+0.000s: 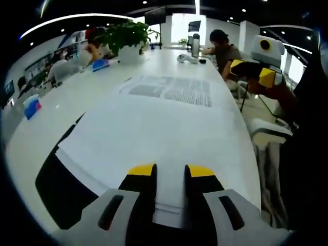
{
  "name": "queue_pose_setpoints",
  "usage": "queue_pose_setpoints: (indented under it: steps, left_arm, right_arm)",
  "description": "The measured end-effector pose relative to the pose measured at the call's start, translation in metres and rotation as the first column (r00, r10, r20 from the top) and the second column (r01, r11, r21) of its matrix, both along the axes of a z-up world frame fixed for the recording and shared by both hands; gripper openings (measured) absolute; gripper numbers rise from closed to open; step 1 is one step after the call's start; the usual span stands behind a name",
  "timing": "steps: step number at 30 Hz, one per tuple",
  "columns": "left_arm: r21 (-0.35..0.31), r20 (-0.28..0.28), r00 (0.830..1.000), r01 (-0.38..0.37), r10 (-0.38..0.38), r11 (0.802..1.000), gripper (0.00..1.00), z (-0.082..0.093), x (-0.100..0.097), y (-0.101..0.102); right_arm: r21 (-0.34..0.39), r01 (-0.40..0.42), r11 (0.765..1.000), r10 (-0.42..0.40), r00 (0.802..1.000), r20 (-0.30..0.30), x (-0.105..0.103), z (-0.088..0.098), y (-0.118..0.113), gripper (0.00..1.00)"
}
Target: Flip through the bound document one page at a time
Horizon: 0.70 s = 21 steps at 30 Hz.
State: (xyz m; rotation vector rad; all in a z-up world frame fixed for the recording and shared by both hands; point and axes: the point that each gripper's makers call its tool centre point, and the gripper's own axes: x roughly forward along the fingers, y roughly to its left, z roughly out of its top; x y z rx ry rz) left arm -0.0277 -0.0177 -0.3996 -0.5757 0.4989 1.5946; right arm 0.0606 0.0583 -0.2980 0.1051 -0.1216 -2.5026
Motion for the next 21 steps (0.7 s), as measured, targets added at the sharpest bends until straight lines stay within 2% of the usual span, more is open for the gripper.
queue_pose_setpoints:
  steps: [4,7,9,11,12,14,15,18,21]
  left_arm:
    - [0.015,-0.006,1.000,0.005,-0.005,1.000,0.24,0.000,0.001,-0.001]
    - [0.038,-0.001,1.000,-0.002,0.002,0.999,0.24,0.000,0.000,-0.001]
    - [0.042,0.000,1.000,-0.007,0.007,0.999,0.24,-0.001,-0.001,0.000]
    - [0.037,-0.008,1.000,0.000,0.000,0.999,0.24,-0.002,-0.002,0.001]
    - [0.036,-0.009,1.000,0.002,-0.001,0.999,0.24,-0.002,-0.002,0.001]
    - [0.038,-0.008,1.000,0.003,-0.002,0.999,0.24,-0.002,-0.004,0.001]
    - [0.041,-0.007,1.000,0.002,-0.002,0.999,0.24,-0.003,-0.004,0.001]
    - [0.046,-0.006,1.000,0.002,-0.002,0.999,0.24,-0.003,-0.005,0.000]
    - [0.050,-0.004,1.000,0.000,0.000,0.999,0.23,-0.003,-0.007,-0.001]
  right_arm:
    - [0.011,-0.036,0.999,0.037,0.999,-0.038,-0.001,0.000,0.016,0.23]
    - [0.014,-0.057,0.998,0.057,0.998,0.019,-0.003,-0.011,0.022,0.21]
    - [0.006,-0.051,0.999,0.050,0.994,0.096,-0.005,-0.023,0.026,0.17]
    - [-0.001,-0.063,0.998,0.063,0.991,0.121,-0.006,-0.028,0.025,0.11]
    - [0.016,-0.065,0.998,0.062,0.989,0.134,-0.006,-0.032,0.025,0.09]
    - [0.096,-0.082,0.992,0.071,0.990,0.118,-0.006,-0.040,0.023,0.02]
    - [0.129,-0.099,0.987,0.083,0.989,0.118,-0.005,-0.045,0.021,0.02]
    - [0.163,-0.127,0.978,0.106,0.985,0.134,-0.004,-0.054,0.014,0.02]
    - [0.204,-0.153,0.967,0.114,0.976,0.188,-0.006,-0.071,0.010,0.02]
